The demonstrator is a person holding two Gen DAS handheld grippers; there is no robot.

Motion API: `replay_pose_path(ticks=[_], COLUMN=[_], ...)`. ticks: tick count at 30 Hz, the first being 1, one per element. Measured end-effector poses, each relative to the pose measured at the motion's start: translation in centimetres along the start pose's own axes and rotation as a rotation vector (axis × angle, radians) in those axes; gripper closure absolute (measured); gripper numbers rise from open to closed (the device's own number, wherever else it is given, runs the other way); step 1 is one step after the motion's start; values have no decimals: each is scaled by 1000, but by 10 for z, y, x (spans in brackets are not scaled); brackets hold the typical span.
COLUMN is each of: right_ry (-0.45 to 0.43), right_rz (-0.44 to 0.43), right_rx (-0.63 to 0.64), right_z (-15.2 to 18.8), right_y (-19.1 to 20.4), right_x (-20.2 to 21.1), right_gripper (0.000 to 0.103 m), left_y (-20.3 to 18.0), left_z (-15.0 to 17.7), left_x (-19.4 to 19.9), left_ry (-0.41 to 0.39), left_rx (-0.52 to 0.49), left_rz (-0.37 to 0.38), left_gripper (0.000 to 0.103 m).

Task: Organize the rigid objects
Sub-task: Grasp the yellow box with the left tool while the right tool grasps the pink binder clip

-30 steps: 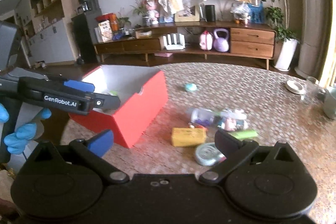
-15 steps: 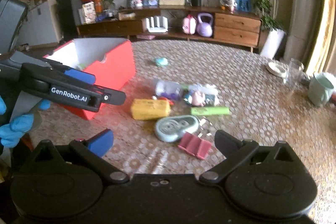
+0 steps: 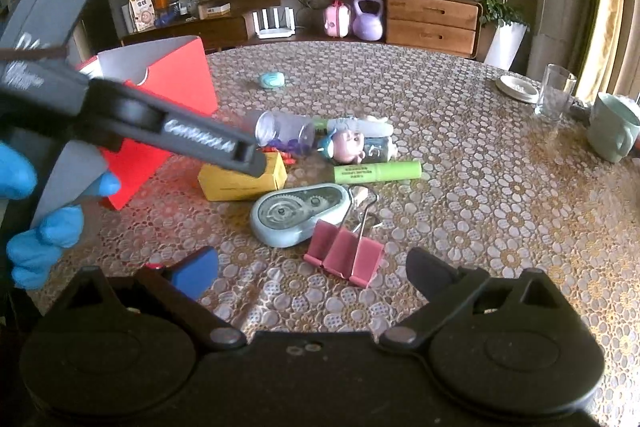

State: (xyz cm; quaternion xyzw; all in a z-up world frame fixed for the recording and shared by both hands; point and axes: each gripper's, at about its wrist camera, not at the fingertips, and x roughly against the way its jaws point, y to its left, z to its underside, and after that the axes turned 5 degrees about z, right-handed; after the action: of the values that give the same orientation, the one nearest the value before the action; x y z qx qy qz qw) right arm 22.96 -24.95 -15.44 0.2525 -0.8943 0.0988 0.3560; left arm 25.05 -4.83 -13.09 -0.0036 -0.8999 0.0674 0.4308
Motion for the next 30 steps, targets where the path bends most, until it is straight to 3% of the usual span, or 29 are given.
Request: replay_pose_path(ticks=[13,18,28,30], right_ry=[32,51,49,42], right_rz=[37,65,113,130], right_rx=[-43,-55,-44,-28], right_z=[-3,-1,2,3], right_y=[-5,-6,-1,0], right_x=[-32,-43,-49,-49], right_gripper=[7,15,22,28], left_y=[0,5,3,3], left_z=[-12,-10,-8,-7], left_x=[-38,-48,-50,-49], left_ry=[76,102,81,77], left_rx=[142,186,185,184], left_rz=[-74,-76,-91,-87], left_gripper=[22,22,22,22])
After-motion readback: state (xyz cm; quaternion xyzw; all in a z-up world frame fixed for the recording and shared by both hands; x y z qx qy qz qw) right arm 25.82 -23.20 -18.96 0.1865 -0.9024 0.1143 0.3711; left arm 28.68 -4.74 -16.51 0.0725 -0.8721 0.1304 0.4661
